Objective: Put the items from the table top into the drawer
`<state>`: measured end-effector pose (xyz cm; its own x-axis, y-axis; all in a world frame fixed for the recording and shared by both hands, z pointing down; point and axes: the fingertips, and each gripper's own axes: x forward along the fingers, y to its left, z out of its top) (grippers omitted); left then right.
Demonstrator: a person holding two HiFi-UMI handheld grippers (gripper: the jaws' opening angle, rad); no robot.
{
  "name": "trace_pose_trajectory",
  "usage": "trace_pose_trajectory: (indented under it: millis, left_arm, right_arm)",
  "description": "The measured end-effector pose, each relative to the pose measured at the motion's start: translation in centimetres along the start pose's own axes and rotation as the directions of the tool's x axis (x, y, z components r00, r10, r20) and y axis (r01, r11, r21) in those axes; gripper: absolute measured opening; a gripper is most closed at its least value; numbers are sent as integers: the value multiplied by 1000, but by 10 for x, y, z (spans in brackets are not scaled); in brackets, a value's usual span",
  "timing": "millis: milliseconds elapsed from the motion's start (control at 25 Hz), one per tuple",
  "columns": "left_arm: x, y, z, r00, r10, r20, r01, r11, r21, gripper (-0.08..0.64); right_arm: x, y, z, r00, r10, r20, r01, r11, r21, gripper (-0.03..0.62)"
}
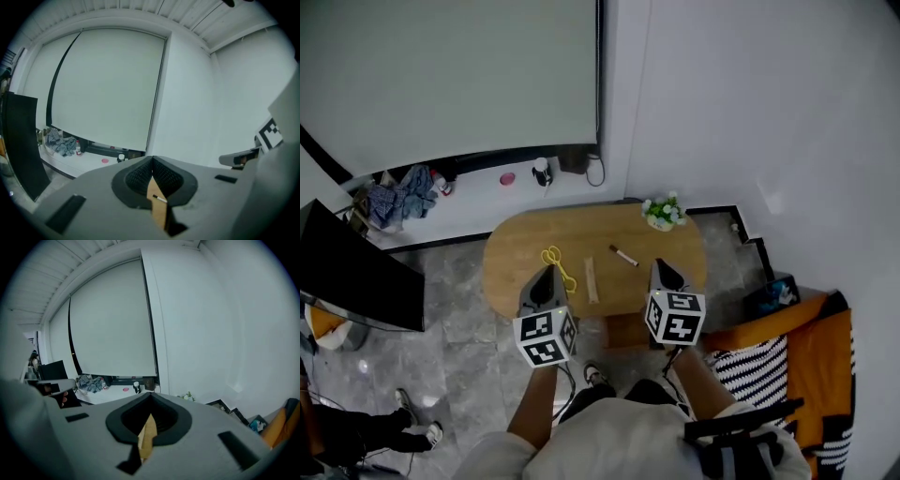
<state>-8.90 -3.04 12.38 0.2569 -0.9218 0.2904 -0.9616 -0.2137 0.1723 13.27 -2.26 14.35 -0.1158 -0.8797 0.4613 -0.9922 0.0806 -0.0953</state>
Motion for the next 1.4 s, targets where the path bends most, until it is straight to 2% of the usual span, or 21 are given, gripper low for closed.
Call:
trace_pose_trajectory:
  millis: [200,480,760,1080,1240,1400]
  left_arm:
    - [22,-17,-25,998,-1,-64,2,1000,12,8]
    - [36,-29,-79,984,65,-163,-70,997,-23,8]
    - [48,-16,-149,956,116,-268,-133,990,-46,8]
    - [72,18,-252,915,149,-375,-183,981,-56,8]
    - [86,43,-302,895,182,-408,-228,971,-67,8]
    - [90,54,-333,884,192,-426,-254,963,-93,8]
  right_arm:
    - [21,-29,-25,997,-10,-70,11,1000,23,-7]
    - [49,-56,-56,986,39,-161,-39,999,3,-7]
    - [83,-69,-109,965,65,-256,-74,997,-25,-7]
    - [136,-60,-199,930,94,-355,-119,992,-48,-6]
    - [160,-49,-243,911,115,-397,-145,988,-45,-7]
    - [174,-42,-270,895,125,-427,-163,985,-55,-7]
